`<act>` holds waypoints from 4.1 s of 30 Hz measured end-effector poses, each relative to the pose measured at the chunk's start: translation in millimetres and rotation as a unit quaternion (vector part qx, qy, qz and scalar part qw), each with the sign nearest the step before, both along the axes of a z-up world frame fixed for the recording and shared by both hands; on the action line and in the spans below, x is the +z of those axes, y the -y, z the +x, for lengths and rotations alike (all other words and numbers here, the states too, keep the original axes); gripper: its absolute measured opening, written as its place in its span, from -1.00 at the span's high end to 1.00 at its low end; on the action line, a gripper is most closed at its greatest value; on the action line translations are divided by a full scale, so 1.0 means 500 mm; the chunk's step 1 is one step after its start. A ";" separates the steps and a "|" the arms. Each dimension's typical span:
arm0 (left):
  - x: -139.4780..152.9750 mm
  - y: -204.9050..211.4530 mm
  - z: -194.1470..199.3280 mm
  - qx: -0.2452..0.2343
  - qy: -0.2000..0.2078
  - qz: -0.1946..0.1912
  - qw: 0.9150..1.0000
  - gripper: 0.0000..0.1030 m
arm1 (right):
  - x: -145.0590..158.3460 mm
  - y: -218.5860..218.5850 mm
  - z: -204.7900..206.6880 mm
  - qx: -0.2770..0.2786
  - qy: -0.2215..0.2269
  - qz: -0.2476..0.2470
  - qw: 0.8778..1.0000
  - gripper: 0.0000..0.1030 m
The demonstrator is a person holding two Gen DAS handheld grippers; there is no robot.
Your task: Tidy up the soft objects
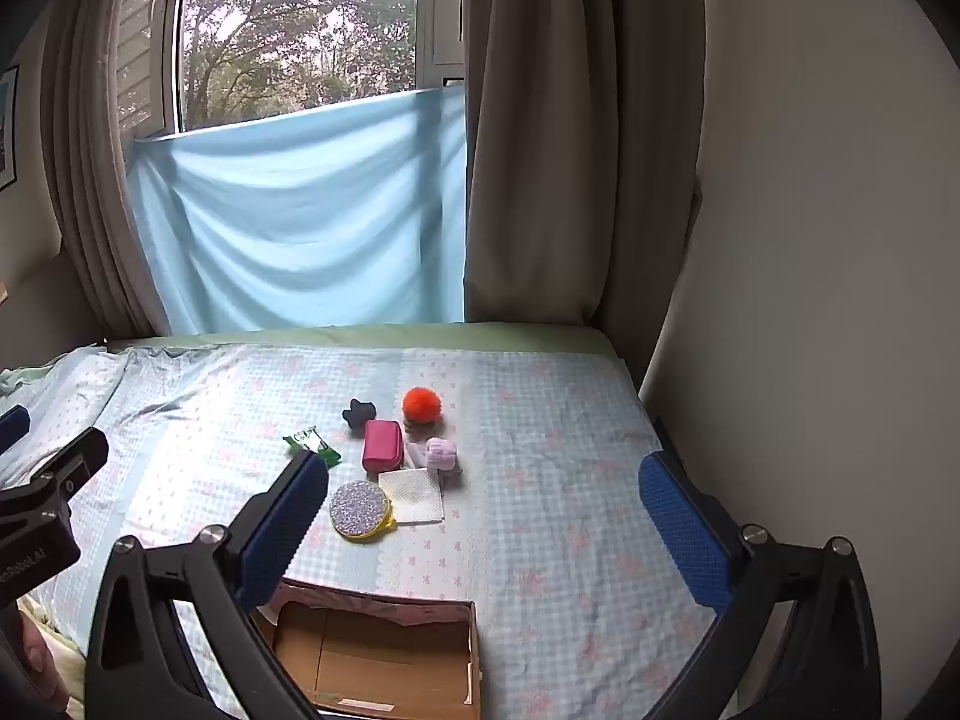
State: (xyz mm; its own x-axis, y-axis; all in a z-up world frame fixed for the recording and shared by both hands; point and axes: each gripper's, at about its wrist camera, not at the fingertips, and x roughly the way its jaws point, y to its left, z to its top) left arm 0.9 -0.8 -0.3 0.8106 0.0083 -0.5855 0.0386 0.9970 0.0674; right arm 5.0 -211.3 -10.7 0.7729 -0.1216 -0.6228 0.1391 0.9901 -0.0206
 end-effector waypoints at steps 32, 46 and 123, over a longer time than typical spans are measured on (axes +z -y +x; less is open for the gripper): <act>-0.008 -0.014 0.020 -0.005 0.000 -0.010 1.000 -0.99 | -0.004 0.005 0.012 -0.006 0.005 -0.005 1.000 -1.00; -0.010 -0.020 0.035 -0.004 -0.012 -0.015 1.000 -0.99 | -0.016 -0.009 0.020 0.003 0.010 -0.010 1.000 -1.00; -0.369 -0.086 0.481 0.049 -0.194 -0.063 0.978 -0.99 | -0.261 -0.016 0.304 -0.009 -0.125 0.040 0.991 -1.00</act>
